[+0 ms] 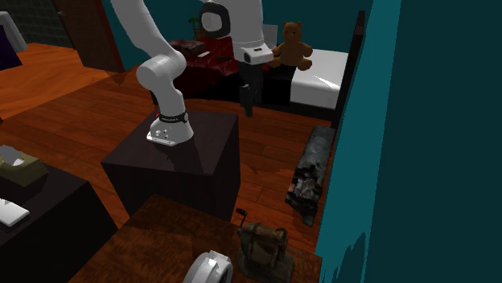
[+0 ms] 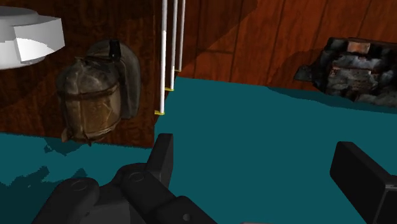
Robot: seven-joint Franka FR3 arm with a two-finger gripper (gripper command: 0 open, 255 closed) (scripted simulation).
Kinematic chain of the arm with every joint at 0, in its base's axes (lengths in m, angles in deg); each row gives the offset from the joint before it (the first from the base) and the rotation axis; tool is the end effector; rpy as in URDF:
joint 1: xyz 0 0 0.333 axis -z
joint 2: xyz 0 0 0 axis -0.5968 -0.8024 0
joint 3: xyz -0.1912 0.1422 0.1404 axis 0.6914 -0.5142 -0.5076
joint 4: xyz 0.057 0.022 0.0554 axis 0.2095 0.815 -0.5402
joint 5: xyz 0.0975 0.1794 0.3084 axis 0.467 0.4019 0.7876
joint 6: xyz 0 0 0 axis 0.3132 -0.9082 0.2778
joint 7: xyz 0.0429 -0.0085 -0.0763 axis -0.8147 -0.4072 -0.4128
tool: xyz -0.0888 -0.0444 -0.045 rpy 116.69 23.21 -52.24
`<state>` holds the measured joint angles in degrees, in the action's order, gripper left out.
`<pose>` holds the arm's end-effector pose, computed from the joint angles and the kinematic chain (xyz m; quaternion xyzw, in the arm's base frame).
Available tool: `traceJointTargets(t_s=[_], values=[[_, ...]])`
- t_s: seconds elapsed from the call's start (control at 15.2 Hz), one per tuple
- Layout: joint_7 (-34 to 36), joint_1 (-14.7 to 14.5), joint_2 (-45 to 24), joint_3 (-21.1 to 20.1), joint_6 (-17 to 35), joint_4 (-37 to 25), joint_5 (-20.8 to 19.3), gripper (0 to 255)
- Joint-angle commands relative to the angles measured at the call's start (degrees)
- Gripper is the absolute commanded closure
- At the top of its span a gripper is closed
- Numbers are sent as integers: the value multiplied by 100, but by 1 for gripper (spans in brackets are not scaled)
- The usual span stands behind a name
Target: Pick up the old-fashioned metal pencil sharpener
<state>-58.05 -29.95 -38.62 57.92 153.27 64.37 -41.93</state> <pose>0.3925 -0.1975 0.4234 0.9952 -0.0841 0.0486 0.0134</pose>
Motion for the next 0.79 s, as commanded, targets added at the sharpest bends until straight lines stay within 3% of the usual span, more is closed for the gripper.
traceJointTargets(t_s=[0.0, 0.33, 0.73], values=[[-132, 46, -337, 194, 209, -83, 96, 0], [-554, 120, -1314, 633, 735, -355, 558, 0], [-1269, 325, -2613, 959, 1173, -860, 1495, 0]])
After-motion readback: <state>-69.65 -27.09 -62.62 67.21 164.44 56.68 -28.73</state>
